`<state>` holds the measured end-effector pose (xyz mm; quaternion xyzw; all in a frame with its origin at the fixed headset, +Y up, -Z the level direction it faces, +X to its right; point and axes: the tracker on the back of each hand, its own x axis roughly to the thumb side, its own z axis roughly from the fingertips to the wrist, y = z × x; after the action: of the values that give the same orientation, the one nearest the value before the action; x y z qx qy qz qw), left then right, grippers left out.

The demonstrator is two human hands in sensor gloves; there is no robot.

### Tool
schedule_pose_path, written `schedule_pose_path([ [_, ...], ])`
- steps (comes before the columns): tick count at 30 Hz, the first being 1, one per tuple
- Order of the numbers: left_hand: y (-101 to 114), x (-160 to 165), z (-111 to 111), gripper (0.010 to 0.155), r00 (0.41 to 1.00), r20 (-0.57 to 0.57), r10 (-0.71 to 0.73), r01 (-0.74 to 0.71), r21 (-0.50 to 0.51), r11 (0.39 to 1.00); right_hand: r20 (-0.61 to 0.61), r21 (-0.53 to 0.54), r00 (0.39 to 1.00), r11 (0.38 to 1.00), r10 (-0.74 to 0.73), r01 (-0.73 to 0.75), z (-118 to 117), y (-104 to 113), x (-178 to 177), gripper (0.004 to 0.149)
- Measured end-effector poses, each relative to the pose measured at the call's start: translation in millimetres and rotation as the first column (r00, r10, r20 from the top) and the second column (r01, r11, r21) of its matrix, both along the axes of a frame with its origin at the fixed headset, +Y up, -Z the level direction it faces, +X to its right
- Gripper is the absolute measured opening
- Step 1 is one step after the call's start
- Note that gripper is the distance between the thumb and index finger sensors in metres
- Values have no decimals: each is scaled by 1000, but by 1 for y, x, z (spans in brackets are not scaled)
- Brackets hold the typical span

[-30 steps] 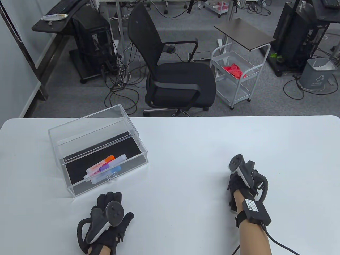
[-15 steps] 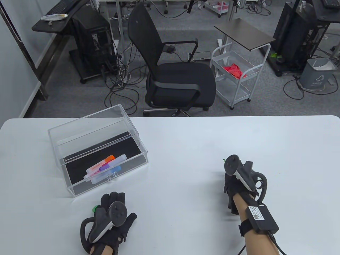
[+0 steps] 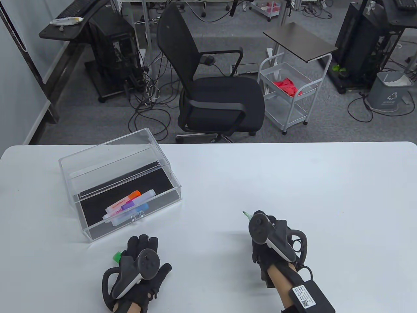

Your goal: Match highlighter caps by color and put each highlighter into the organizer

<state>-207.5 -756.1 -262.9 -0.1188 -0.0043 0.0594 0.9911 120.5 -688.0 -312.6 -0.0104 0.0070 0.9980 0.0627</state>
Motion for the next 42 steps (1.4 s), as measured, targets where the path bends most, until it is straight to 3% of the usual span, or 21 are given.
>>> schedule_pose_path([
  [13, -2, 0, 1, 88, 1000, -4, 2, -2, -18, 1000, -120, 39, 990, 996, -78, 84, 42, -18, -62, 55],
  [22, -3, 0, 2, 88, 1000, -3, -7, 7, -21, 1000, -108, 14, 985, 990, -138, 140, 39, -45, -54, 54],
  [35, -8, -5, 2, 89, 997, -31, -64, 62, -40, 997, -123, -28, 974, 981, -192, 190, 40, -55, -48, 52],
  [42, 11, -28, -3, 90, 994, -107, -15, 12, -23, 1000, -95, -30, 968, 972, -234, 232, 37, -55, -40, 52],
])
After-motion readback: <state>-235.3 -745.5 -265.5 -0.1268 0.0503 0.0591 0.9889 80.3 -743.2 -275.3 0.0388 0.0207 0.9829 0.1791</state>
